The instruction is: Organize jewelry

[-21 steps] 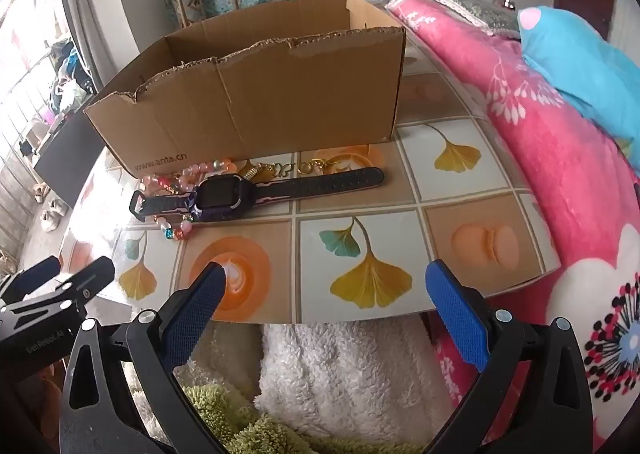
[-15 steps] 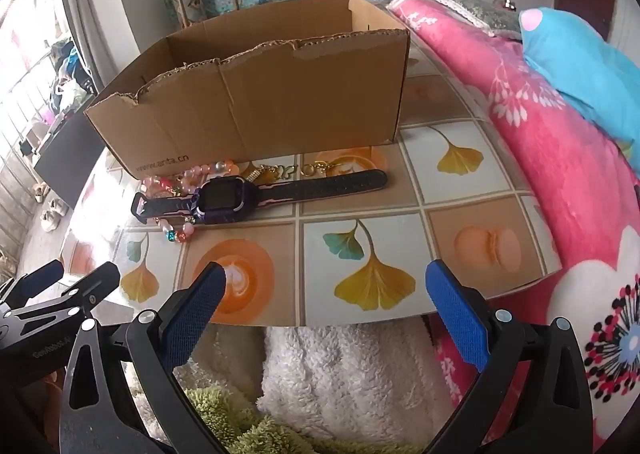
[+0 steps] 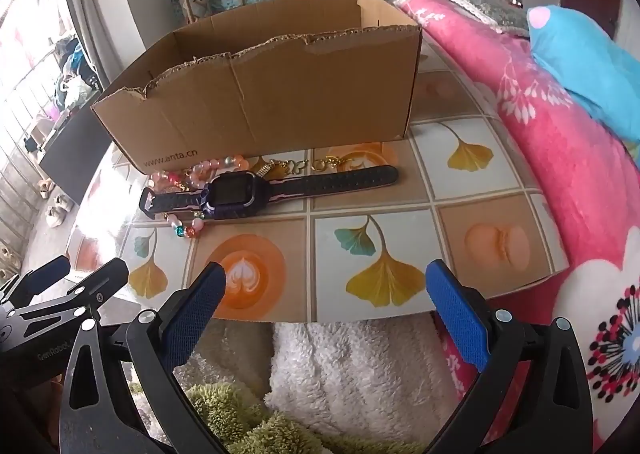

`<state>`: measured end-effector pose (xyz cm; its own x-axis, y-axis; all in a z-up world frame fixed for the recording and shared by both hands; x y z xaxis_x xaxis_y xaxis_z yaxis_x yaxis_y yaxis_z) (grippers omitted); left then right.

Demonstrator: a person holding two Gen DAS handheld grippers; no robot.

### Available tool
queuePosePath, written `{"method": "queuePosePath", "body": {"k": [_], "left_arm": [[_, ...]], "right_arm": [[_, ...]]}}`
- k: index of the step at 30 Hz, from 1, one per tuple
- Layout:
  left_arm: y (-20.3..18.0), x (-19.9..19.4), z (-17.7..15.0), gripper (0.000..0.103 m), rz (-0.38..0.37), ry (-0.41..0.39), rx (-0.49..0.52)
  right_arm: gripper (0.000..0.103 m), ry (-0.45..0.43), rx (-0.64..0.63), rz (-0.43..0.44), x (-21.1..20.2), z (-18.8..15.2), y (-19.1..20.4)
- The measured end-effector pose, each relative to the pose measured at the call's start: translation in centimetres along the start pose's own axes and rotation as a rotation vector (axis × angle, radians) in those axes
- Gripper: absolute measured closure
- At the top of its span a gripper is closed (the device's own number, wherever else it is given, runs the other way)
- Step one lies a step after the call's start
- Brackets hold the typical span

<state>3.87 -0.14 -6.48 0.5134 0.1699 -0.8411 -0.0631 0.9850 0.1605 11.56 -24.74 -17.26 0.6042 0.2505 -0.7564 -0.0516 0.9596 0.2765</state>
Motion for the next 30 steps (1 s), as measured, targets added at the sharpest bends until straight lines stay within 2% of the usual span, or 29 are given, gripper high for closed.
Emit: {"method": "queuePosePath", "body": {"k": [30], "left_arm": [[0.06,-0.33,0.15,0.005,-0.003,-0.003,-0.005]], "right_arm": [[0.007,0.004,-0.003,0.012,-0.05,-0.13,0.21]]}}
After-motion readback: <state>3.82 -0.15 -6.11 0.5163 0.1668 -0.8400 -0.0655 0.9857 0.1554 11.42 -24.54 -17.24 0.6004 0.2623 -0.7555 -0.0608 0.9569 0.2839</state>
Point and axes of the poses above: each gripper's, at about its wrist camera, not at the fingertips, and x roughly the way its jaws point, y to its left, z to its top, the point moved 7 cm from there along x, roughly the way its jaws point, and after that the axes turned 11 degrees about z, right-handed, at the moved point
